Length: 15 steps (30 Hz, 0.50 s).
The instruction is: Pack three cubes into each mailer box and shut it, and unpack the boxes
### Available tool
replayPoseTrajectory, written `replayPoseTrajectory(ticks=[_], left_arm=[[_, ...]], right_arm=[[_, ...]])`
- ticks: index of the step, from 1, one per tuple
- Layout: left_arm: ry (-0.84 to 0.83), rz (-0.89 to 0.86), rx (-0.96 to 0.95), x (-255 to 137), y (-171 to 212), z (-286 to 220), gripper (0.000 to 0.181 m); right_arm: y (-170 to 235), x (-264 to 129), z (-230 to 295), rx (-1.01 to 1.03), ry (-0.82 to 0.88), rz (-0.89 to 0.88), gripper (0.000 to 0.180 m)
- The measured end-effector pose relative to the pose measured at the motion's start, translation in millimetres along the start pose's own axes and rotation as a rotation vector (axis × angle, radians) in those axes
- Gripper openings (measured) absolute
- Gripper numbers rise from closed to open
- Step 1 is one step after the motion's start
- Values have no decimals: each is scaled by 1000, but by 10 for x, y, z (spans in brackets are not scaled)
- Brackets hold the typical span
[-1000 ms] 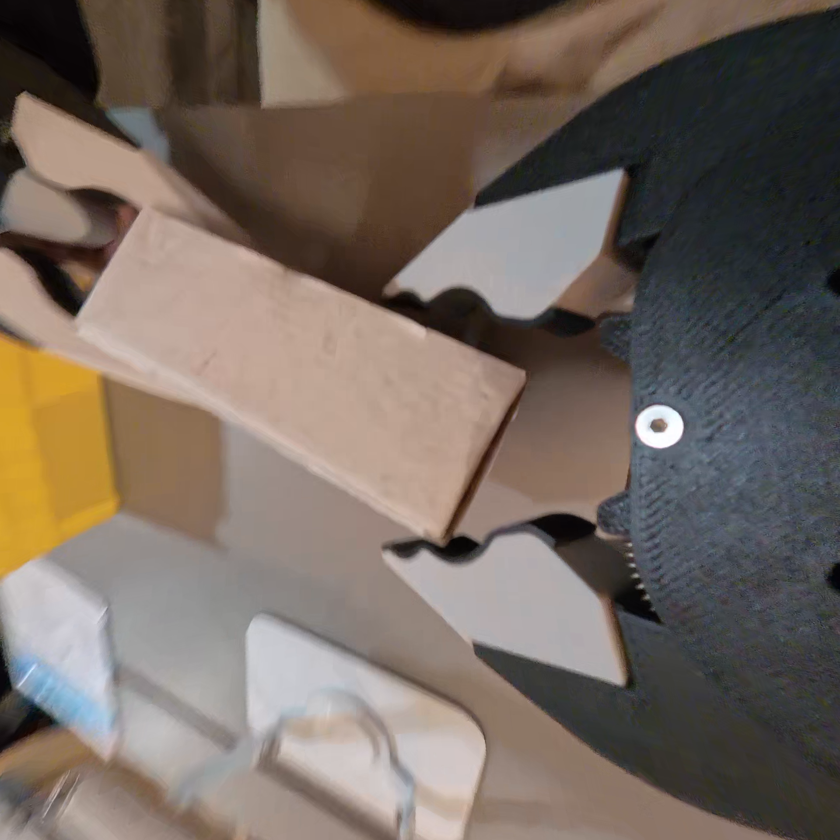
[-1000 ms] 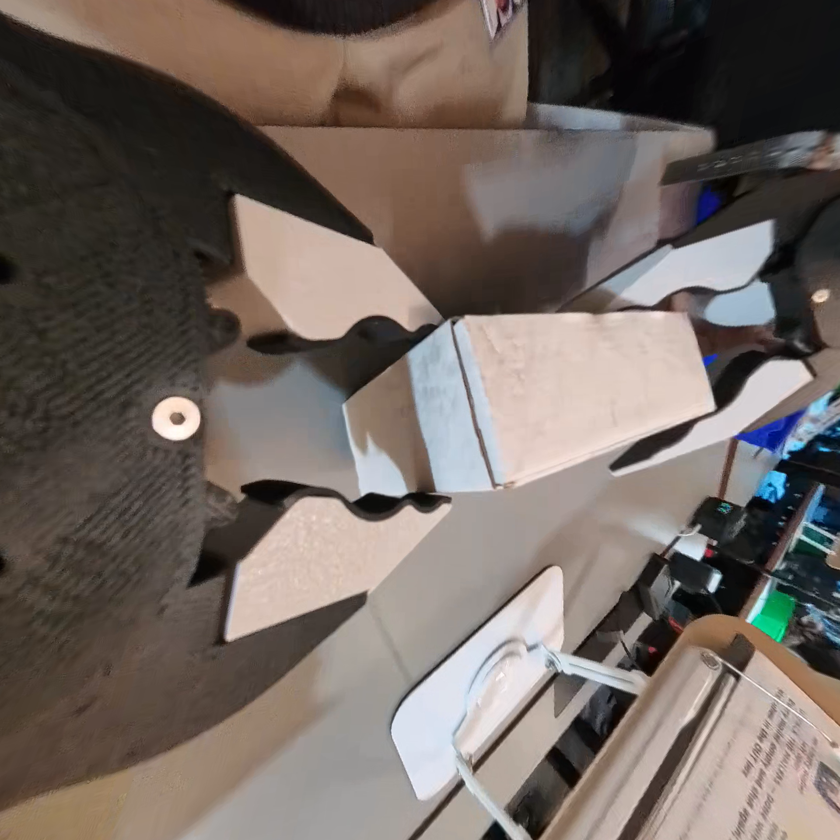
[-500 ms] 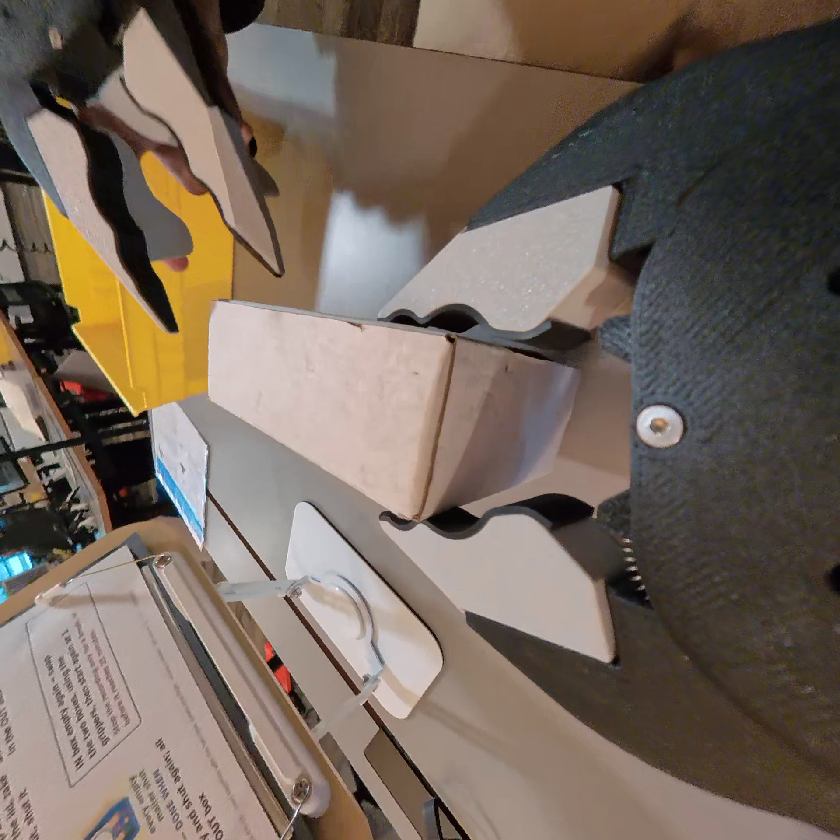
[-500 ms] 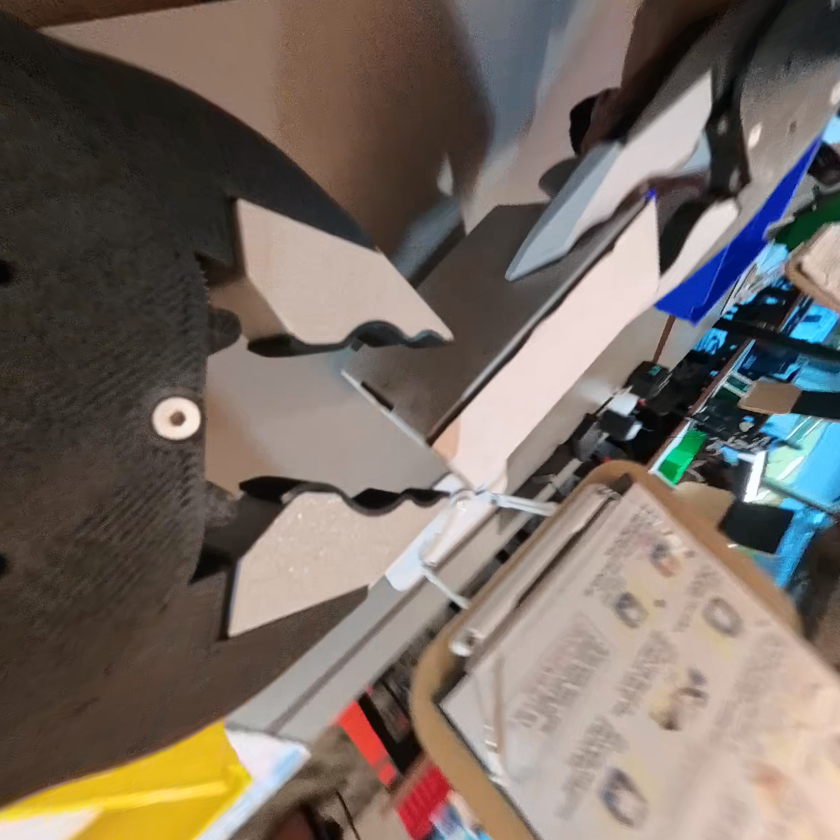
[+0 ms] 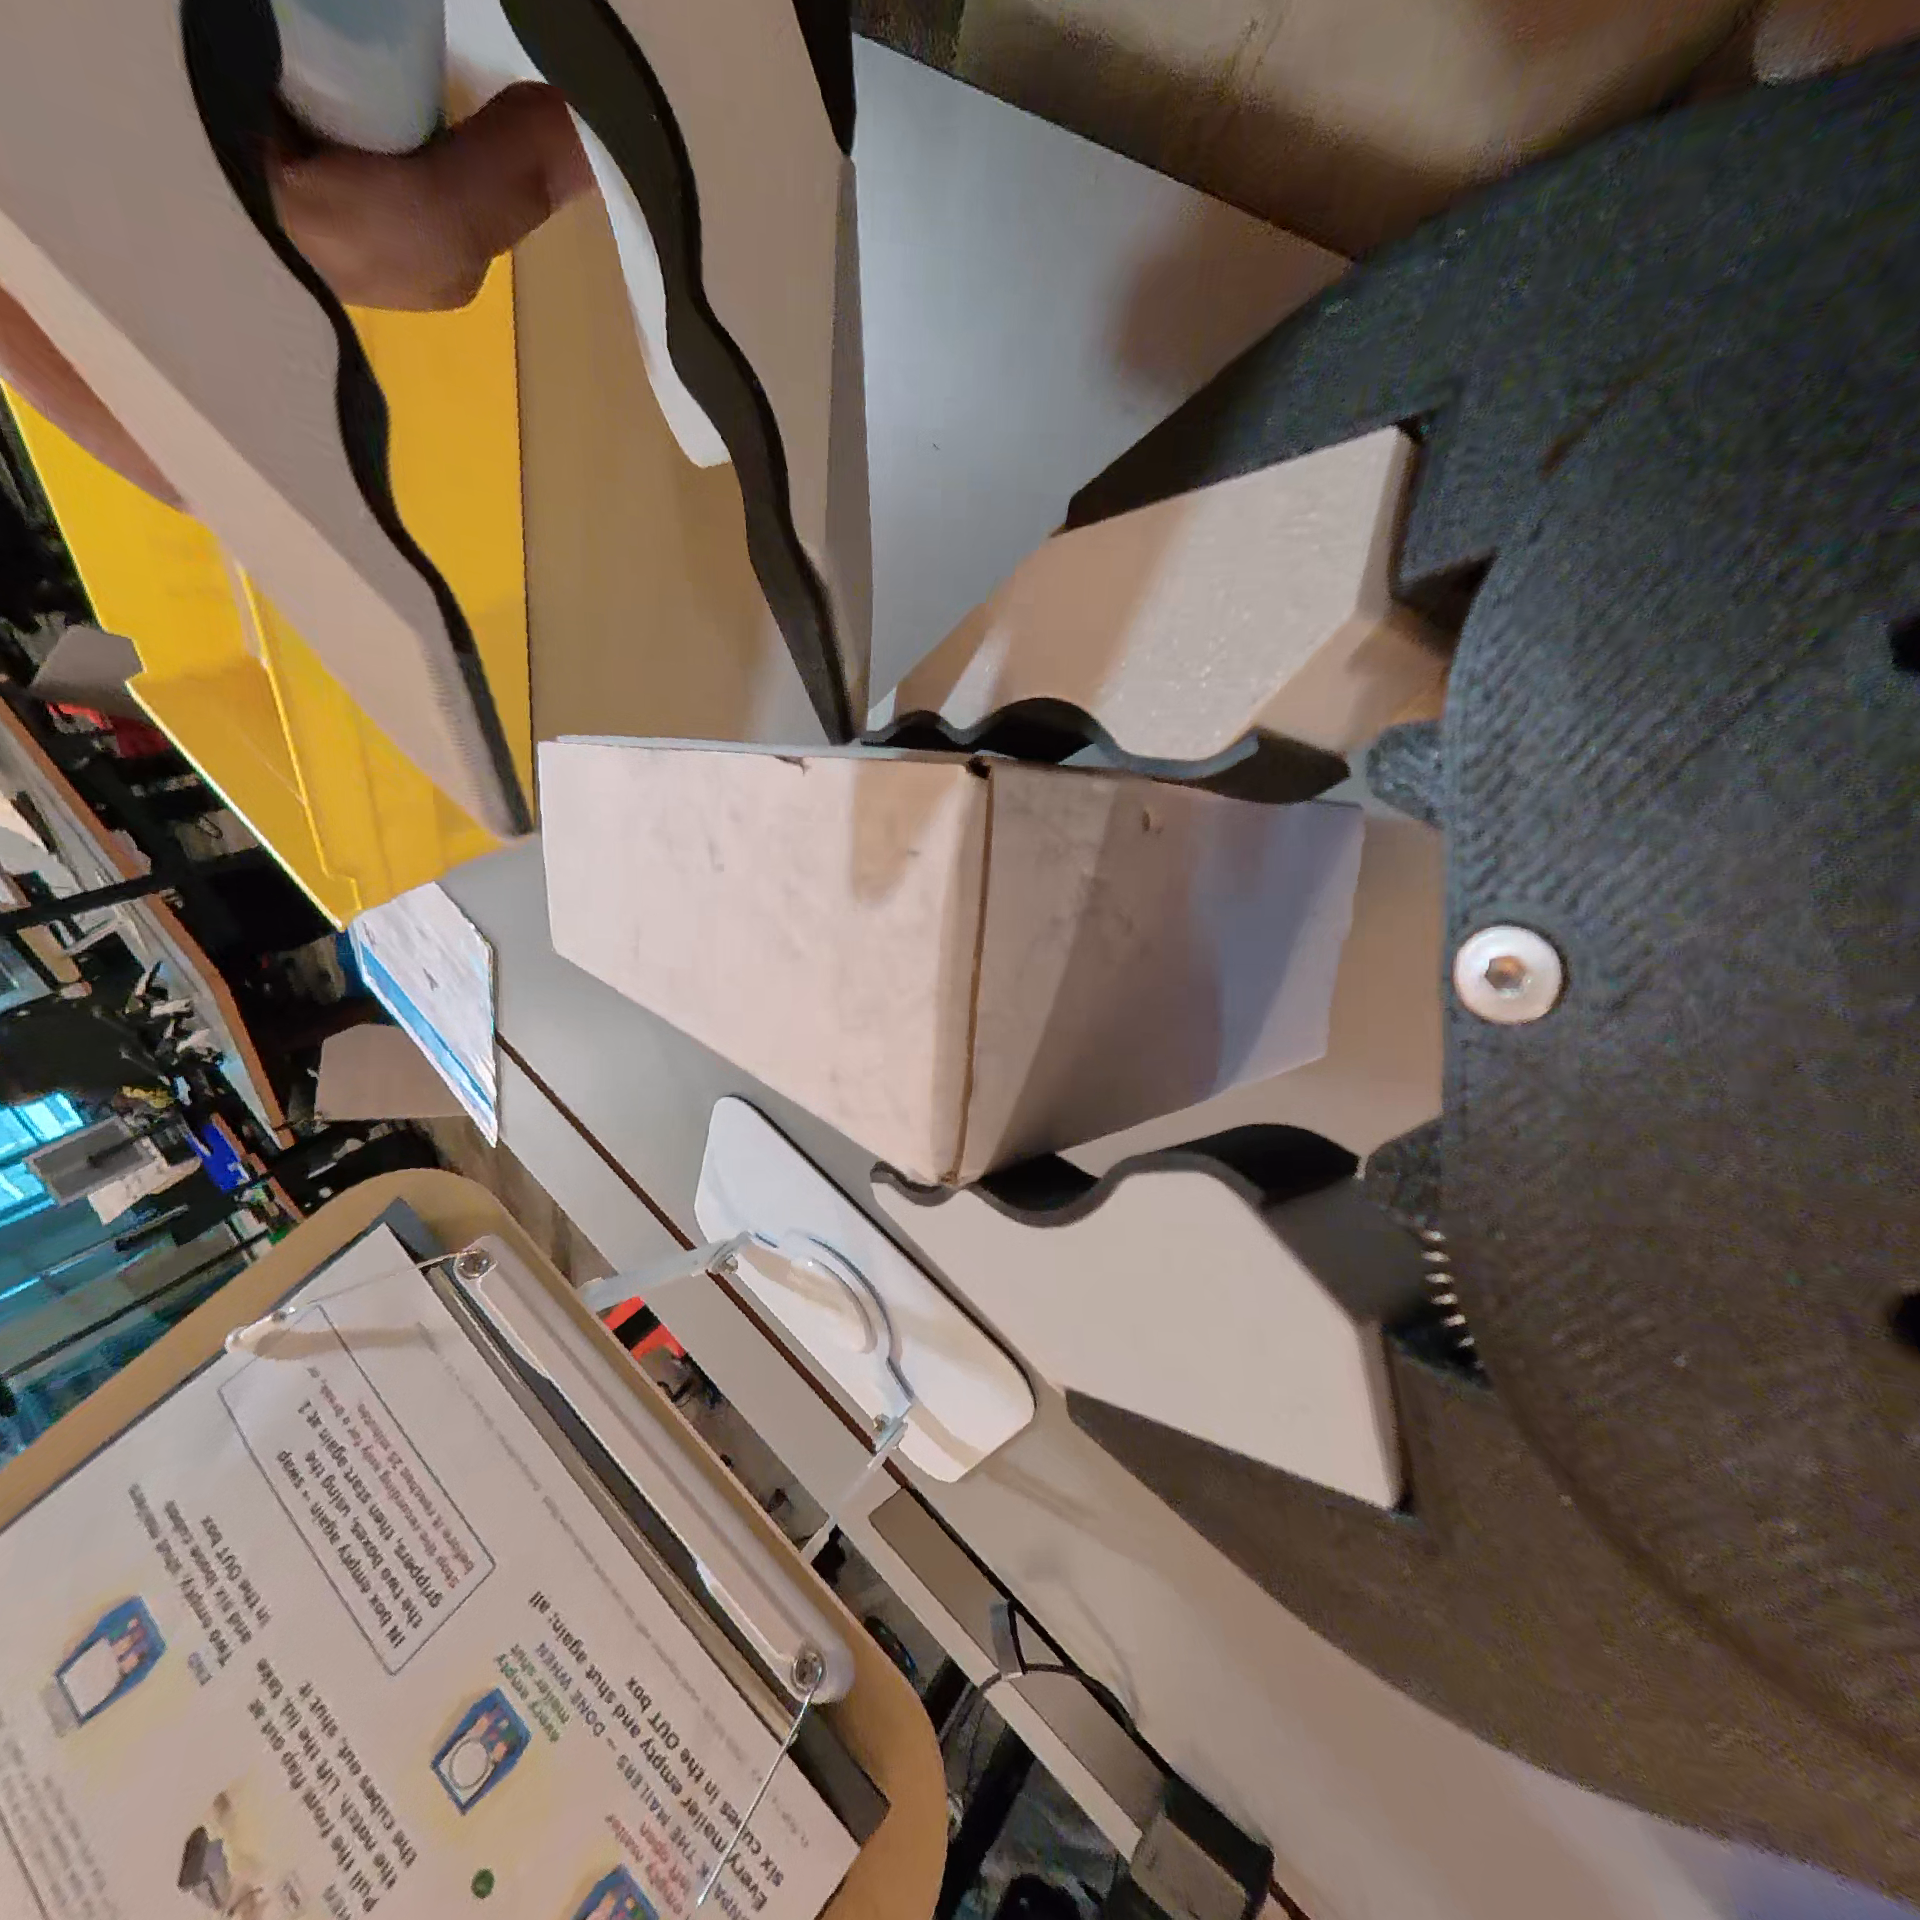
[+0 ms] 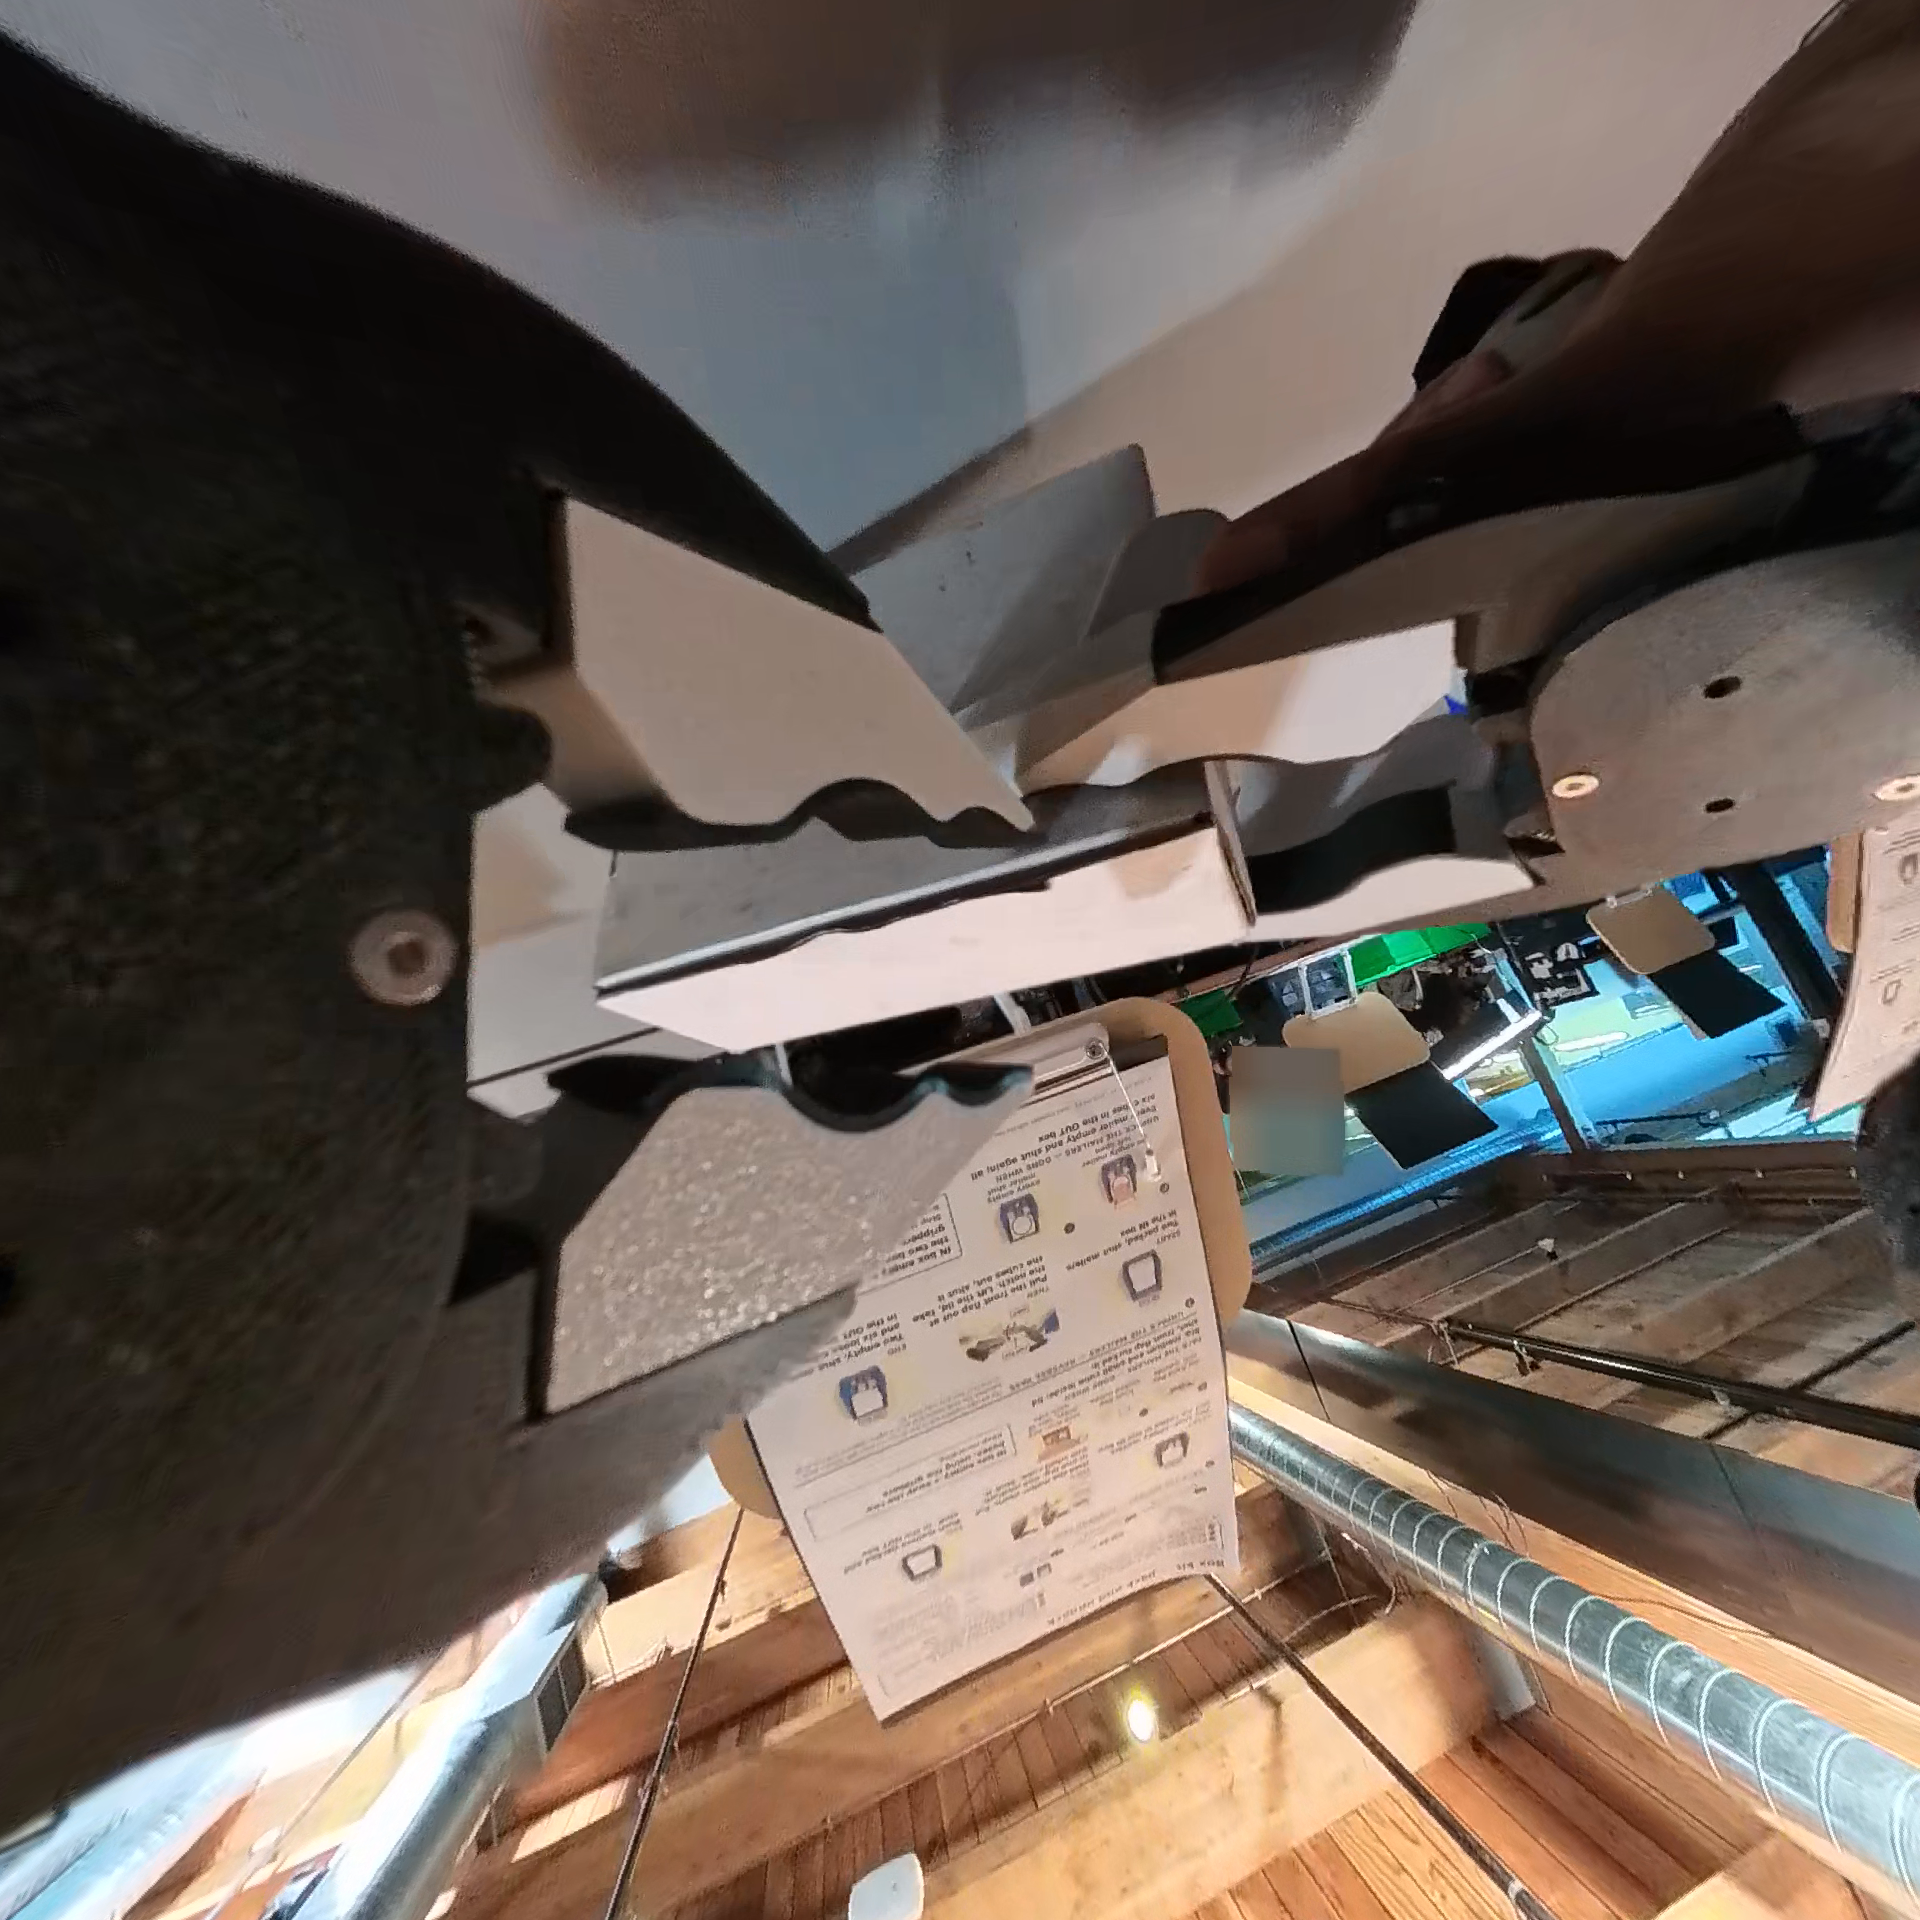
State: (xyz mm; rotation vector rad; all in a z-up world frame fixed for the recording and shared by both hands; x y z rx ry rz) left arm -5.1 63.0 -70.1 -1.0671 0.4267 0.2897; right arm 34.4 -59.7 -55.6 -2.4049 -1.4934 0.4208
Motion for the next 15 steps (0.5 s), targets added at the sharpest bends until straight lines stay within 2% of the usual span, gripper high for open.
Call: replayPoseTrajectory(ticks=[1,9,15], left_arm=[[-4,0,9,-6,1,0,77],[-20,4,30,-9,20,-7,76],[-10,1,34,-12,32,8,77]], right_arm=[[-7,-6,-7,0,5,2,41],[-13,1,11,-19,9,7,36],[19,25,17,-2,-1,13,44]])
Point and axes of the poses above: each gripper's, where its closed fingertips meet, x out along the fingers, y out of its underside, z = x × y across the jaws, the point moved 9 cm from there along -x, back along the fingers, and after that the axes turned 15 degrees about z, right-handed, at the moved point
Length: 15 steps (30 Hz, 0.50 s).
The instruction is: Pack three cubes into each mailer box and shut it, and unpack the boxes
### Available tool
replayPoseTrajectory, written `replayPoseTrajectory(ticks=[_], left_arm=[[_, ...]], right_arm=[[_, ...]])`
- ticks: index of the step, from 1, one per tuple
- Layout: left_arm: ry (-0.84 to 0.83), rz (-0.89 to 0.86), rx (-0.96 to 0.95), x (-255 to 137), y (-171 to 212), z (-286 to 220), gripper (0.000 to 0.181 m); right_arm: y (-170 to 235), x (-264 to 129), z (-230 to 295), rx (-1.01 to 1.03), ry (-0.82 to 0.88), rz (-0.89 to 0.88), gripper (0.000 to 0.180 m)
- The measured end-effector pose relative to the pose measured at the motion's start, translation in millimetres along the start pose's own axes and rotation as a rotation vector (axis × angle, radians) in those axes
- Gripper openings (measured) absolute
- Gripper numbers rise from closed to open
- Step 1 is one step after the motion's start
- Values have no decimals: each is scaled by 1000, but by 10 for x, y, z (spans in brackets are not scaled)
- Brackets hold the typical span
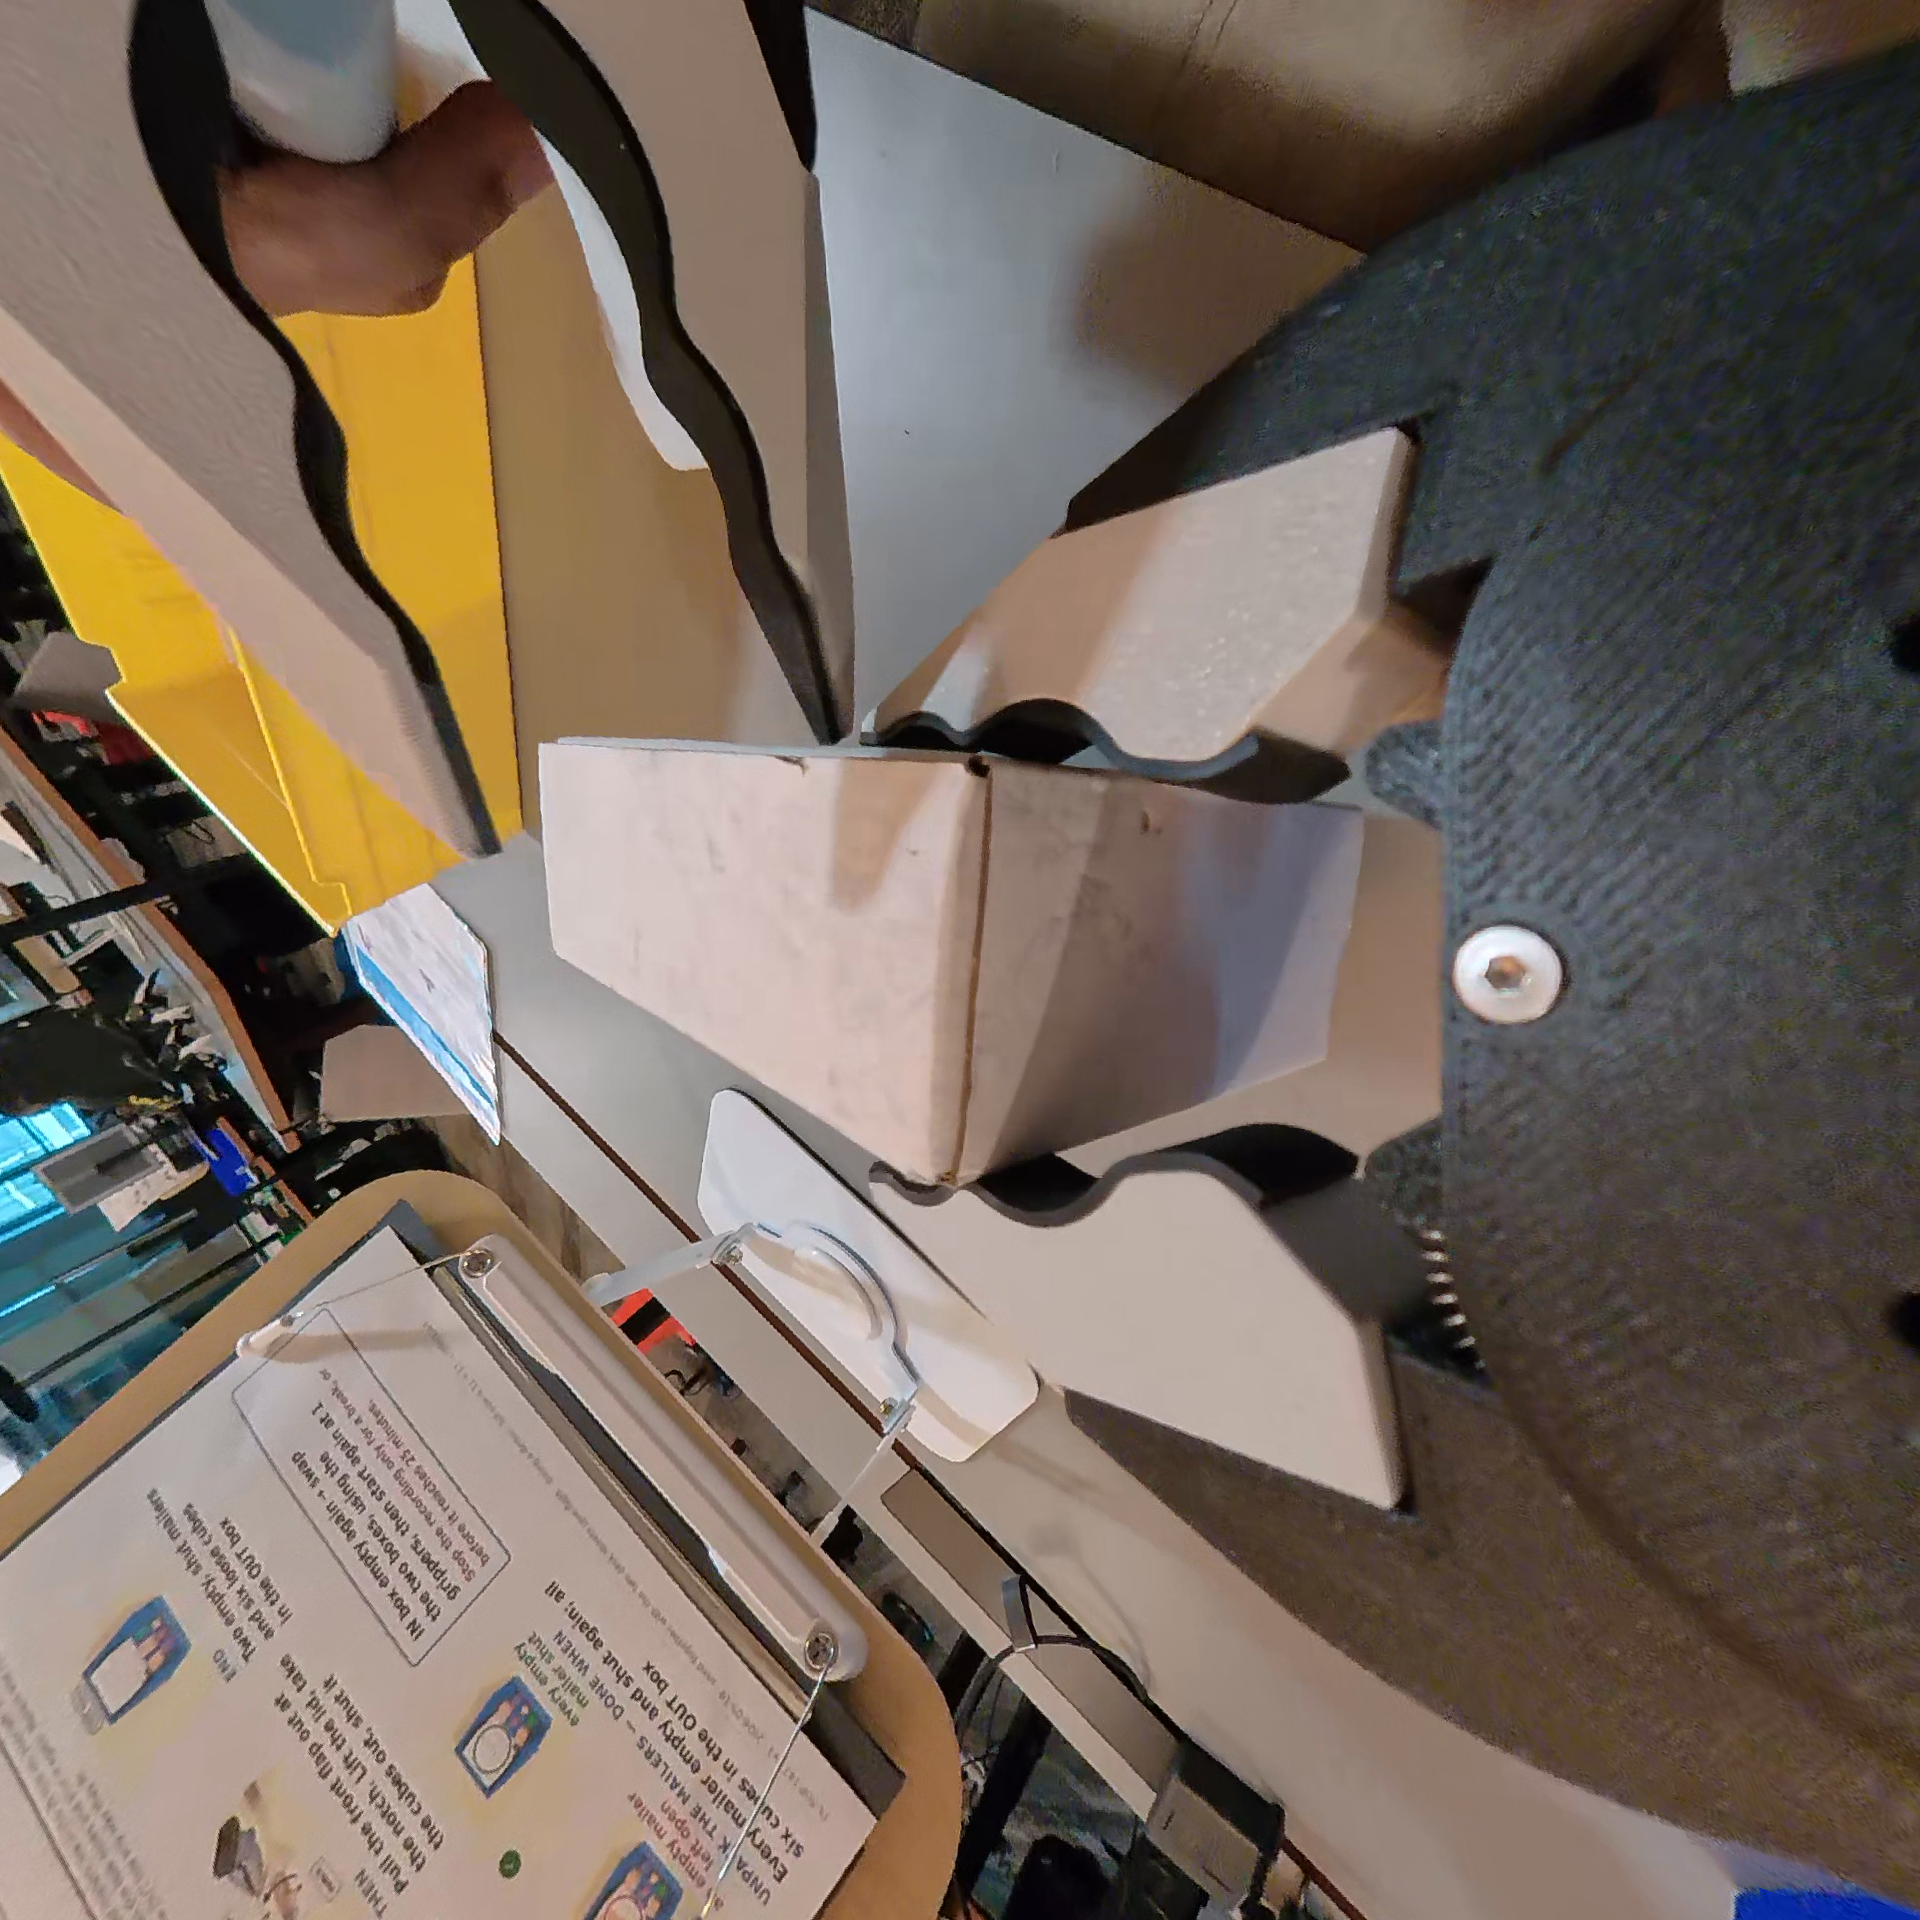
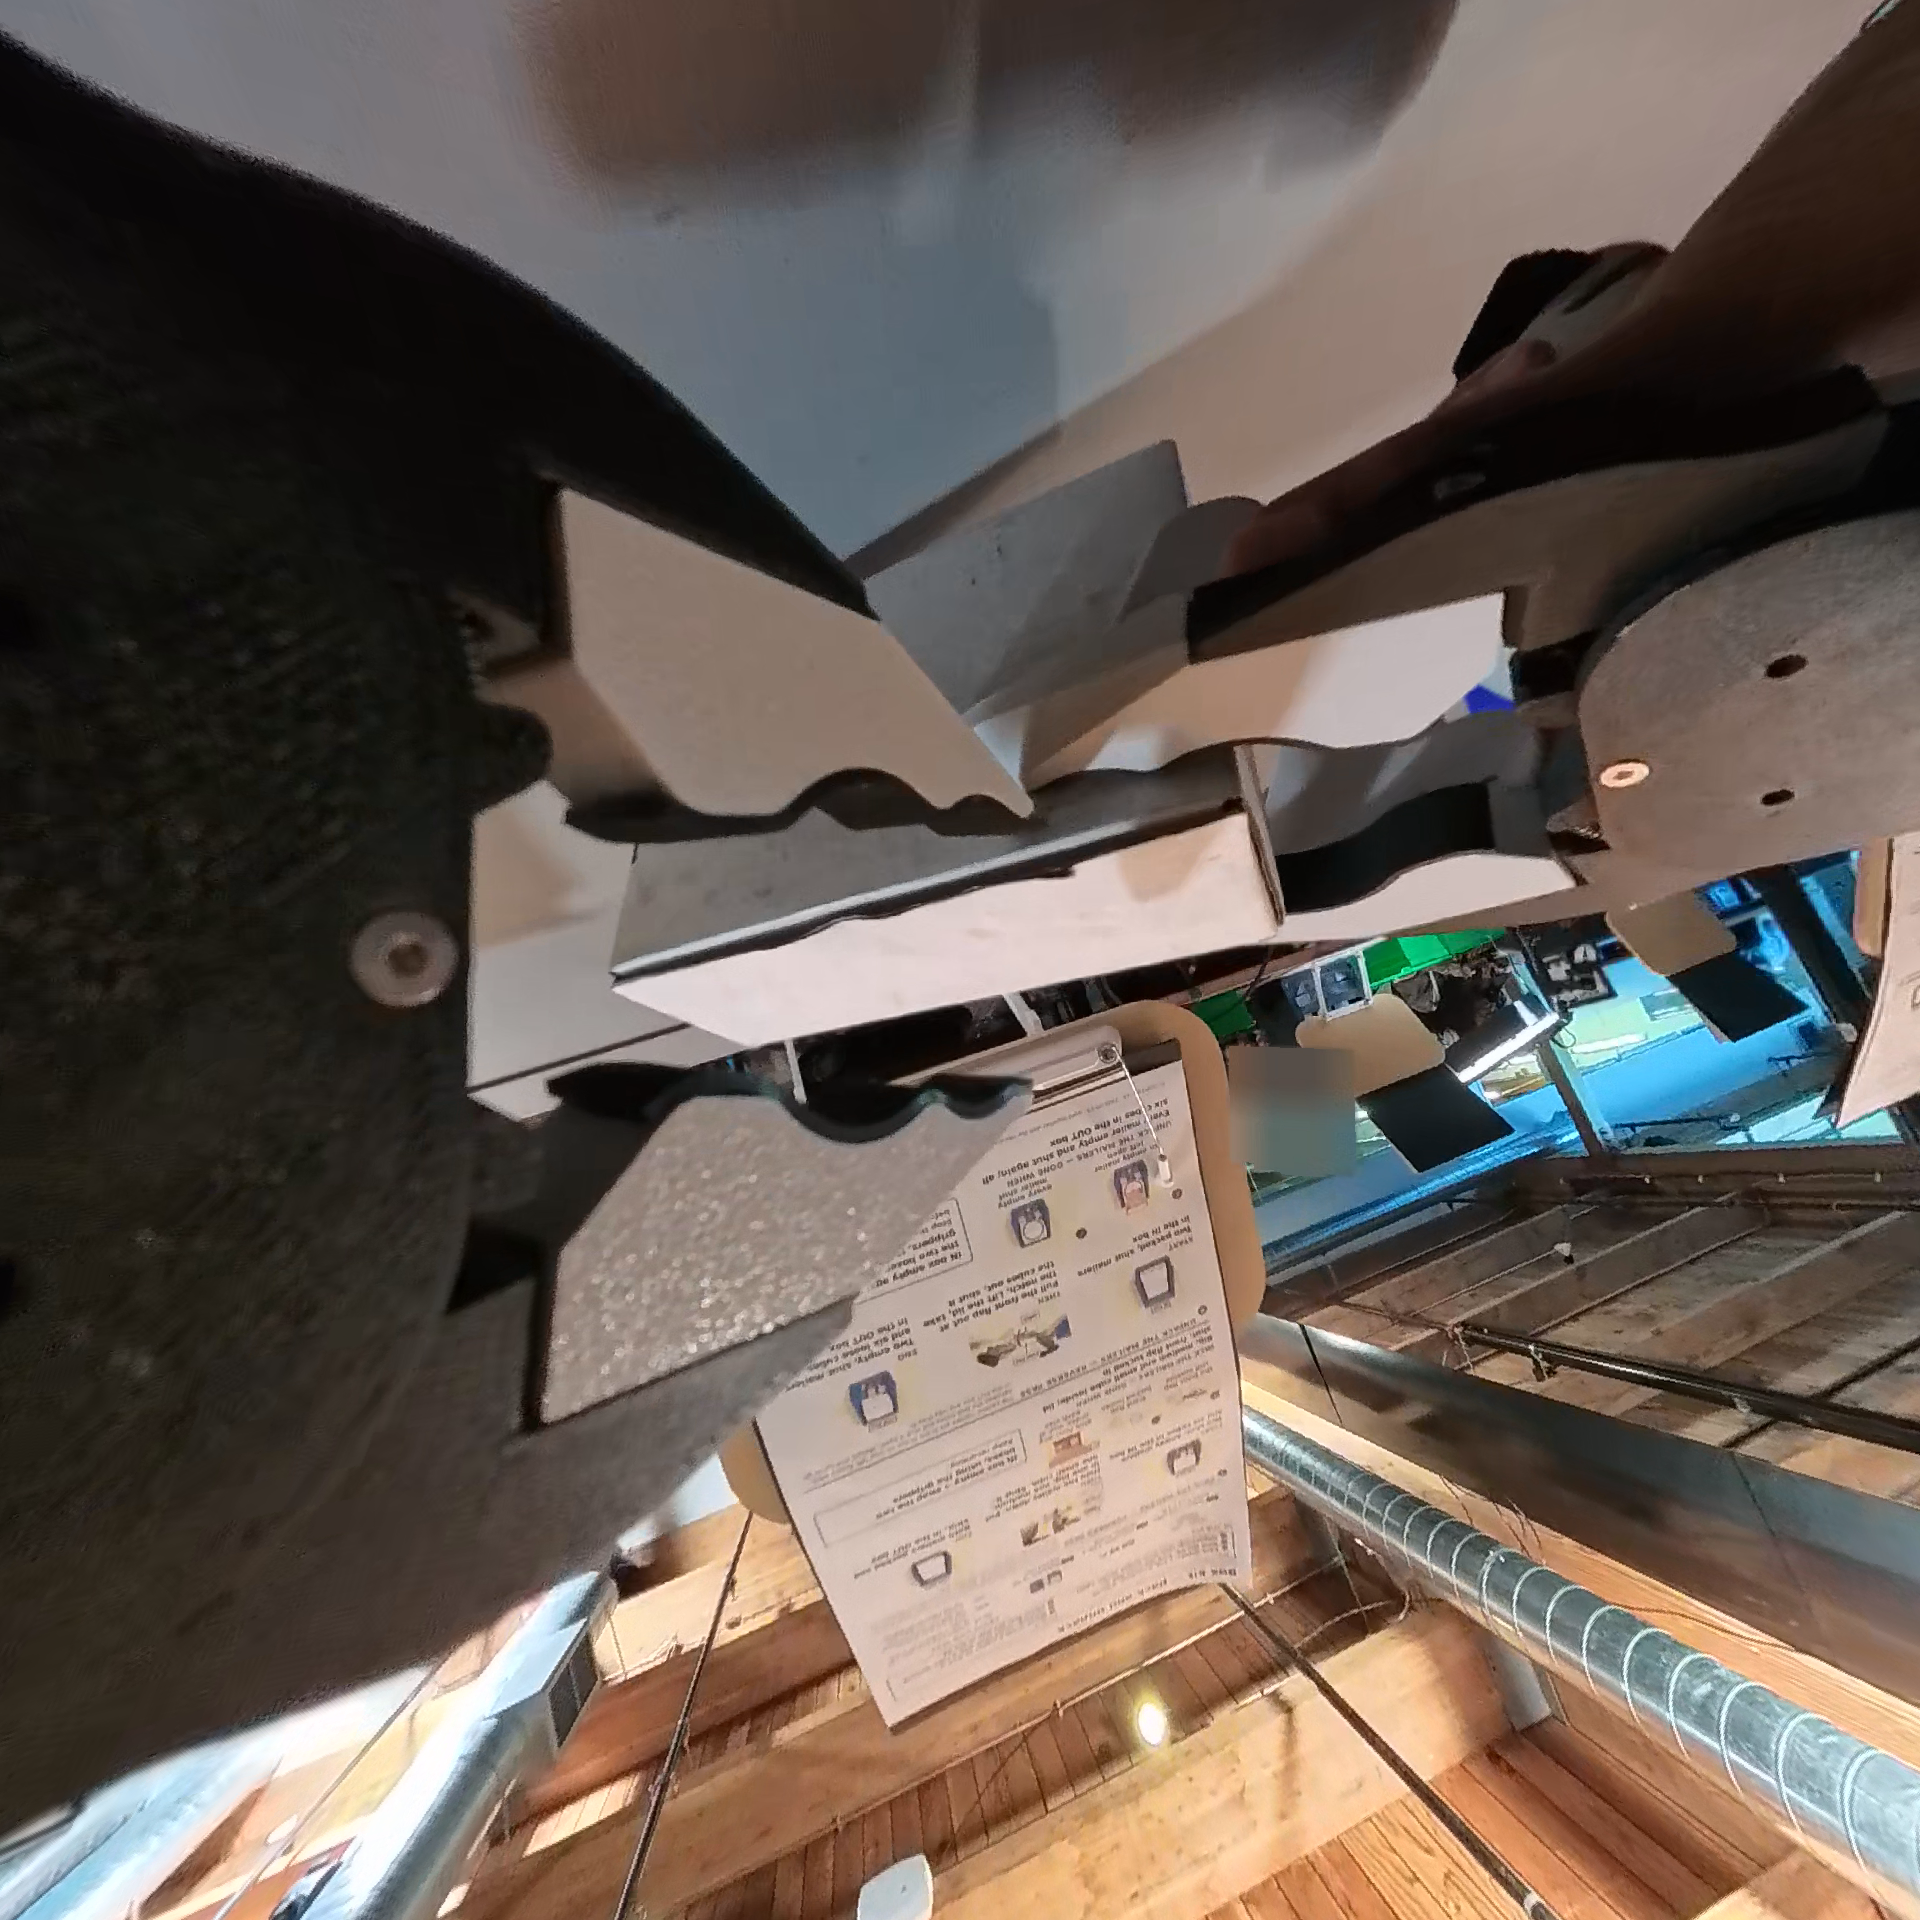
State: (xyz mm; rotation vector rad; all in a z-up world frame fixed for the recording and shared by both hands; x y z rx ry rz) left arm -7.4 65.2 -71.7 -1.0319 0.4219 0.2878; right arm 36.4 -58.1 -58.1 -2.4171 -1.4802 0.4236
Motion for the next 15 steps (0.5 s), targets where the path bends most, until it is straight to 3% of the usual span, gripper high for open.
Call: replayPoseTrajectory(ticks=[15], left_arm=[[-8,2,17,-2,12,-14,77]], right_arm=[[-36,-37,-2,-10,20,-38,36]])
Point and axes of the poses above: each gripper's, where its closed fingertips meet, x out along the fingers, y out of its underside, z = x × y across the jaws, the point moved 9 cm from there along -x, back along the fingers, and after that the axes turned 15 degrees about z, right-handed, at the moved point
